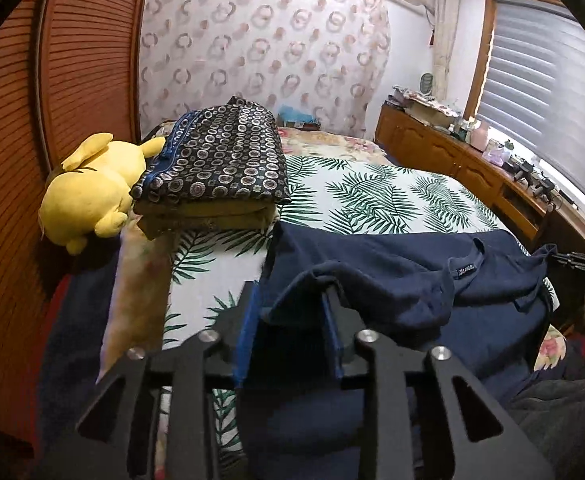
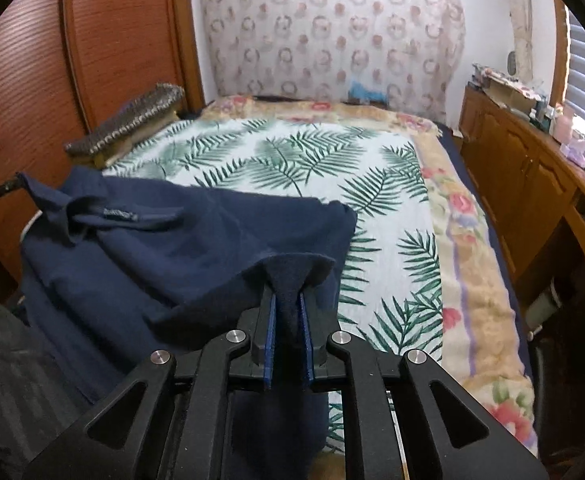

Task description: Fold small clothes

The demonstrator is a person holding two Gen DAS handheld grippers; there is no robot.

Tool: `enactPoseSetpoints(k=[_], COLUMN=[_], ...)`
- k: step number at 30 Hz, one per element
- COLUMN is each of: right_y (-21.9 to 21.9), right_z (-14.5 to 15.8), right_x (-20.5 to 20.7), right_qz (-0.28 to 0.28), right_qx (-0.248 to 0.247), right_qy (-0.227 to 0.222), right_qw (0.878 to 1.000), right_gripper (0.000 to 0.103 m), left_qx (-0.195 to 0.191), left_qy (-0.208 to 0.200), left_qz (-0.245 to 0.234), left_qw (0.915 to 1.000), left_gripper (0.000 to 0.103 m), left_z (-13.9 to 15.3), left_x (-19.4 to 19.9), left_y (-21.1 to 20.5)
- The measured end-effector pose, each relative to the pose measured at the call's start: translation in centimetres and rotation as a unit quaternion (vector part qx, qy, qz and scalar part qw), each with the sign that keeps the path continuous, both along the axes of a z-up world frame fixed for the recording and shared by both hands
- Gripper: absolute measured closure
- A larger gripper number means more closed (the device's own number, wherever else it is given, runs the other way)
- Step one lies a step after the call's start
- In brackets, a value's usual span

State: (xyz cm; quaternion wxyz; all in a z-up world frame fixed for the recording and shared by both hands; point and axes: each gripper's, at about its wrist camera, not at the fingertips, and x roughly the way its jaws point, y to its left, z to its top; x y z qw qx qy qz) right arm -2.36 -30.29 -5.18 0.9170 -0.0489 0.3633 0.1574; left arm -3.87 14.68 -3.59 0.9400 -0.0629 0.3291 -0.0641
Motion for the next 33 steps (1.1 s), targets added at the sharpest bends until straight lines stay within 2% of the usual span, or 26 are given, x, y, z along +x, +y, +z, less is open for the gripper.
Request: enactPoseSetpoints(k=[4,9,13,24,28,33], right_y=[-0.1,-0.2,-0.2,0.6,1.0,1.0], right_z=[1.3,2.8,3.2,-0.3,-2.0,-3.6], right_x=[0.1,0.4,1.5,8.8,10.8,11.9], right_qz=[0.0,-0.002,-0.007,-0.026,-0.025,-0.027], right_qx=[-0.008,-0.017,-0.023,-0.013,-0.025,-0.034], right_qy=[-0.017,-0.036,-0.046,-0.004,0.015,0.034], right_qw=[1.0,0.999,0.999,1.0,0.999,0.998], right_gripper=[0.075,0.068,0.053,0.052,0.052,0.052], left_qx=[0.014,0.021,0.02,0.025,0.027,0.027], left_qy=[-0.007,-0.018,-0.019,-0.051,-0.032,0.005], left_qz=[0.004,0.016,0.028,0.032,0.032,0.014], left_qw=[0.9999,0.9995,0.9992,0.9979,0.9986,0.9995], left_gripper=[0.051,0.05,0.05,0.05,0.05,0.05], left_z=[0.7,1.6,2.1,5.0,4.2,1.5], left_x=[-0.3,-0.5,-0.2,2.9,5.1,8.0], left_y=[0.5,1.7,2.6,3.6,3.5,2.1])
